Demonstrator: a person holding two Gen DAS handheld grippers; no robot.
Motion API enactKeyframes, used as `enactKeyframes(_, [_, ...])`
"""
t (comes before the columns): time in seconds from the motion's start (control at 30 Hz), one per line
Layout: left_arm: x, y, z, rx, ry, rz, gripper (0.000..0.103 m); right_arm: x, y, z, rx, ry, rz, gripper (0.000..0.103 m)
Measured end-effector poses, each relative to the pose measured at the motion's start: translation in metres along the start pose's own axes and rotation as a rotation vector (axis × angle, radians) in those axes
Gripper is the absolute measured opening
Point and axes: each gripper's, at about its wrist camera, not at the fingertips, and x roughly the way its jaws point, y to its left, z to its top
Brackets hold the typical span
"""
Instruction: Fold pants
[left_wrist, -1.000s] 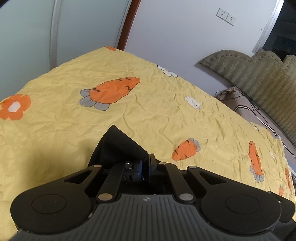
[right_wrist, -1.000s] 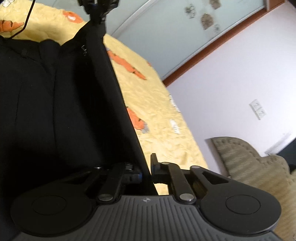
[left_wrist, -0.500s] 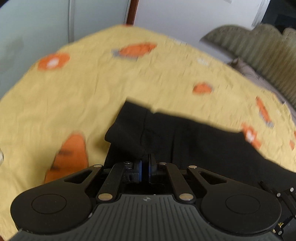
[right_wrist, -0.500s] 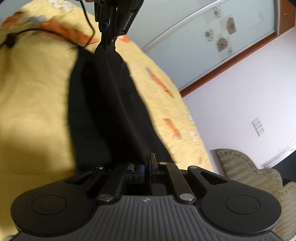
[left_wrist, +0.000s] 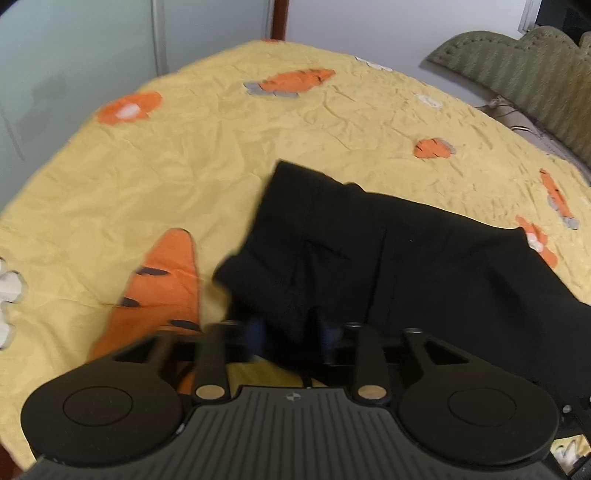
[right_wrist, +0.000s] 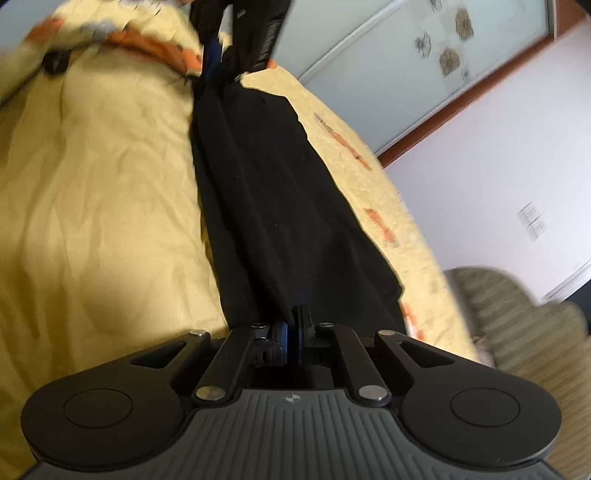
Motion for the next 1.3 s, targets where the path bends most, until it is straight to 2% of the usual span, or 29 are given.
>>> enactKeyframes(0.03, [-0.007, -0.003, -0.001, 0.021, -0.03, 0.036, 0.057, -0.004, 0.006, -0.002, -0.024, 0.002, -0.042, 0.009])
enactKeyframes(0.1, [-0.025, -0.01, -0.004, 0.069, -0.103, 0.099, 0.066, -0.017, 0.005, -0.008, 0.007, -0.001, -0.031, 0.01])
enactKeyframes(0.17, [-0.043, -0.021, -0.006, 0.103, -0.163, 0.113, 0.077, -0.035, -0.008, -0.018, 0.122, -0.003, 0.006, 0.01])
enactKeyframes(0.2, [-0.052, -0.027, -0.008, 0.117, -0.188, 0.1, 0.08, -0.044, -0.016, -0.024, 0.183, -0.003, 0.014, 0.01])
enactKeyframes(0.27, [-0.066, -0.047, -0.009, 0.166, -0.214, 0.025, 0.088, -0.062, -0.039, -0.043, 0.355, 0.005, 0.012, 0.01])
enactKeyframes(0.37, [-0.073, -0.091, -0.017, 0.347, -0.193, -0.168, 0.093, -0.083, -0.084, -0.088, 0.736, 0.061, -0.029, 0.011])
enactKeyframes(0.4, [-0.073, -0.109, -0.022, 0.433, -0.187, -0.245, 0.093, -0.086, -0.097, -0.104, 0.866, 0.083, -0.034, 0.022])
enactKeyframes(0.43, [-0.073, -0.125, -0.029, 0.509, -0.185, -0.298, 0.093, -0.09, -0.109, -0.122, 1.004, 0.097, -0.033, 0.041])
enactKeyframes(0.47, [-0.072, -0.14, -0.037, 0.588, -0.182, -0.338, 0.093, -0.094, -0.12, -0.141, 1.146, 0.099, -0.034, 0.055])
enactKeyframes(0.5, [-0.071, -0.155, -0.047, 0.667, -0.192, -0.372, 0.093, -0.098, -0.127, -0.159, 1.266, 0.092, -0.041, 0.078])
enactKeyframes(0.53, [-0.071, -0.166, -0.056, 0.732, -0.213, -0.39, 0.093, -0.101, -0.131, -0.171, 1.342, 0.082, -0.05, 0.08])
enactKeyframes(0.63, [-0.068, -0.19, -0.085, 0.921, -0.304, -0.376, 0.093, -0.103, -0.138, -0.192, 1.468, 0.026, 0.009, 0.079])
enactKeyframes(0.73, [-0.062, -0.198, -0.101, 1.036, -0.338, -0.358, 0.091, -0.093, -0.14, -0.204, 1.557, 0.057, 0.017, 0.079])
enactKeyframes(0.87, [-0.049, -0.197, -0.103, 1.085, -0.319, -0.392, 0.089, -0.08, -0.14, -0.216, 1.626, 0.118, -0.052, 0.079])
enactKeyframes(0.97, [-0.042, -0.2, -0.108, 1.114, -0.333, -0.384, 0.088, -0.073, -0.141, -0.222, 1.677, 0.101, -0.058, 0.079])
enactKeyframes(1.1, [-0.033, -0.205, -0.111, 1.154, -0.315, -0.37, 0.085, -0.058, -0.142, -0.221, 1.705, 0.072, -0.068, 0.077])
enactKeyframes(1.17, [-0.03, -0.207, -0.113, 1.17, -0.303, -0.372, 0.08, -0.051, -0.141, -0.22, 1.717, 0.063, -0.08, 0.062])
enactKeyframes(1.23, [-0.027, -0.208, -0.116, 1.187, -0.292, -0.378, 0.077, -0.046, -0.14, -0.221, 1.742, 0.069, -0.078, 0.02])
enactKeyframes(1.3, [-0.024, -0.208, -0.118, 1.199, -0.292, -0.388, 0.074, -0.046, -0.136, -0.229, 1.821, 0.042, -0.04, 0.01])
